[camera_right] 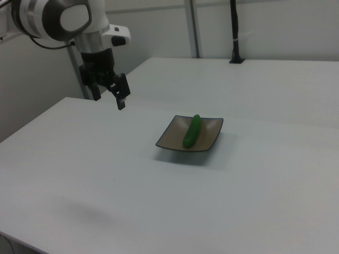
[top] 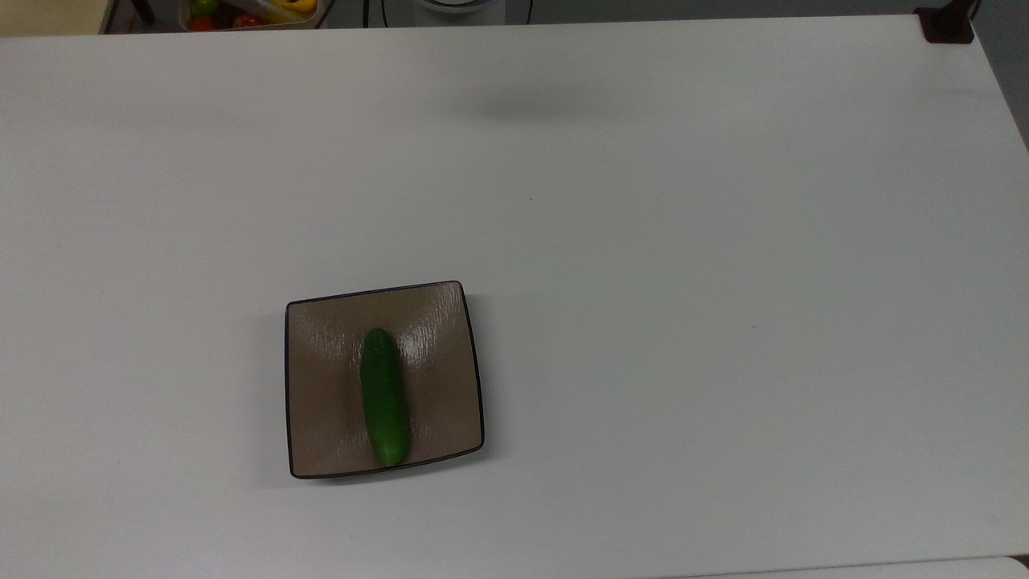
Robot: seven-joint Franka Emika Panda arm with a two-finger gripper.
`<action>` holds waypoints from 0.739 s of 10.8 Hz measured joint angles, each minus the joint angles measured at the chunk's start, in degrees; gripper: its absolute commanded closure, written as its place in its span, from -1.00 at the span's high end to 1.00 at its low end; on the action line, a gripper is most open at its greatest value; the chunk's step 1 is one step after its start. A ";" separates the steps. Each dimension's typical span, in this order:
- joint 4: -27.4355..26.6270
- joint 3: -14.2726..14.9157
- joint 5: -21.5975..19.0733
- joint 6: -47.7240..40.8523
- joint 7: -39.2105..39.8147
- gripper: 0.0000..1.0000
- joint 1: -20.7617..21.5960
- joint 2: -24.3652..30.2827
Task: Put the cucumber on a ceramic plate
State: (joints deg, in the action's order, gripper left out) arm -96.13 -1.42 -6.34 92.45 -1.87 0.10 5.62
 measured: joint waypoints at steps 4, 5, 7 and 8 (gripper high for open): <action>-0.27 -0.39 3.67 6.00 3.50 1.00 -0.01 -2.81; -0.27 -0.51 4.72 8.07 4.78 1.00 0.04 -3.96; -0.26 -0.58 5.35 9.80 5.67 1.00 0.05 -5.49; -0.23 -0.59 5.35 9.80 5.83 1.00 0.05 -5.54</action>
